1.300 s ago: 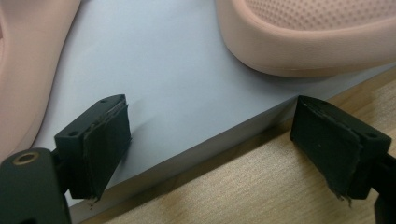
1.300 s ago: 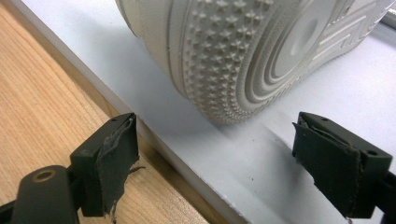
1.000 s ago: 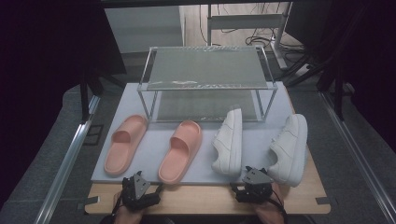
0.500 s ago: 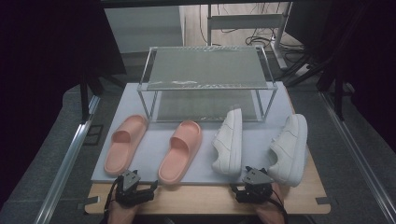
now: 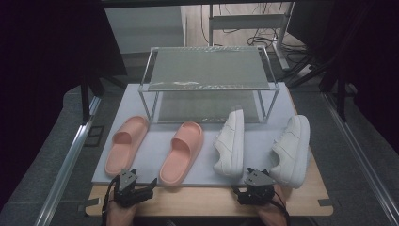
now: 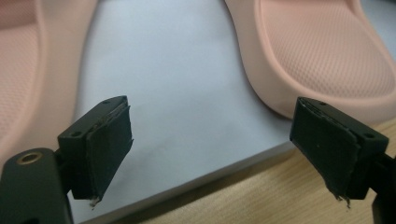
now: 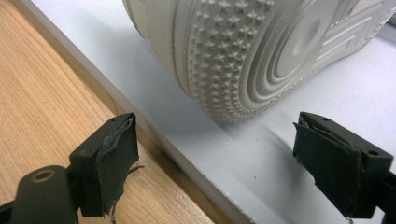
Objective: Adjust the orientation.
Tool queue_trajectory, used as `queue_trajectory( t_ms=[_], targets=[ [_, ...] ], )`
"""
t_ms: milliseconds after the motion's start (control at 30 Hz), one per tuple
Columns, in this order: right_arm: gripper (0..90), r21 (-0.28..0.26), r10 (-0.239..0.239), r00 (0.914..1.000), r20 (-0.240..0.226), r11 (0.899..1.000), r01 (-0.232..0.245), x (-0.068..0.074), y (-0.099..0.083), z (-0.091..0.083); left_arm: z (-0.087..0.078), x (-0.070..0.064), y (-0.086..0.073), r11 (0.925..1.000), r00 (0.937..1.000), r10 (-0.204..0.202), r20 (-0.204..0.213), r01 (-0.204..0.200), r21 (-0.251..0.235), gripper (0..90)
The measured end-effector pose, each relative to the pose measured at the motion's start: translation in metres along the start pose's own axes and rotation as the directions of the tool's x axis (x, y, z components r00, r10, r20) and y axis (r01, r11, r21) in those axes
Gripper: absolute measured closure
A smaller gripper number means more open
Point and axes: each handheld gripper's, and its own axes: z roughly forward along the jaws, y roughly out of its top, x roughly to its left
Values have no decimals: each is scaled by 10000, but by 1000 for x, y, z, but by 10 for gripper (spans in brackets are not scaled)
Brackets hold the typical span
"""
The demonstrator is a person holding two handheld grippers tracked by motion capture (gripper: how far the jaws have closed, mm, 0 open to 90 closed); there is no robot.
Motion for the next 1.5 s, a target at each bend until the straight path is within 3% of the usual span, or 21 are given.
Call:
queue_trajectory(
  t_ms=[133, 267, 433, 567, 733, 833, 1033, 1233, 1500],
  targets=[
    [145, -9, -7, 10000, -34, 10000, 7, 0, 0, 0, -2, 3, 4, 9997, 9997, -99, 241, 105, -239, 131],
    [145, -9, -21, 10000, -48, 10000, 21, 0, 0, 0, -1, 4, 7, 10000, 9997, 51, 231, -52, 49, 132],
    [145, -6, -22, 10000, -46, 10000, 22, 0, 0, 0, 1, 8, 15, 9994, 9997, -71, 219, 63, 351, 136],
    [145, -3, -28, 10000, -41, 10000, 28, 0, 0, 0, 2, 12, 19, 9988, 9990, -269, 348, 254, 430, 136],
    [146, 11, -48, 10000, -17, 10000, 48, 0, 0, 0, 2, 15, 24, 9980, 9993, -312, 189, 301, 548, 127],
    [146, 24, -51, 10000, 0, 10000, 51, 0, 0, 0, 1, 21, 28, 9982, 9977, -469, 482, 450, 400, 125],
    [146, 24, -26, 10000, 7, 10000, 26, 0, 0, 0, 1, 25, 35, 9981, 9987, -323, 392, 301, 532, 134],
    [147, 33, -44, 10000, 38, 10000, 44, 1, 0, 0, 0, 34, 43, 9983, 9983, -342, 464, 319, 481, 249],
    [147, 50, -99, 9999, 66, 9999, 99, 1, 0, 0, 2, 50, 52, 9973, 9982, -593, 52, 590, 434, 345]
  ],
)
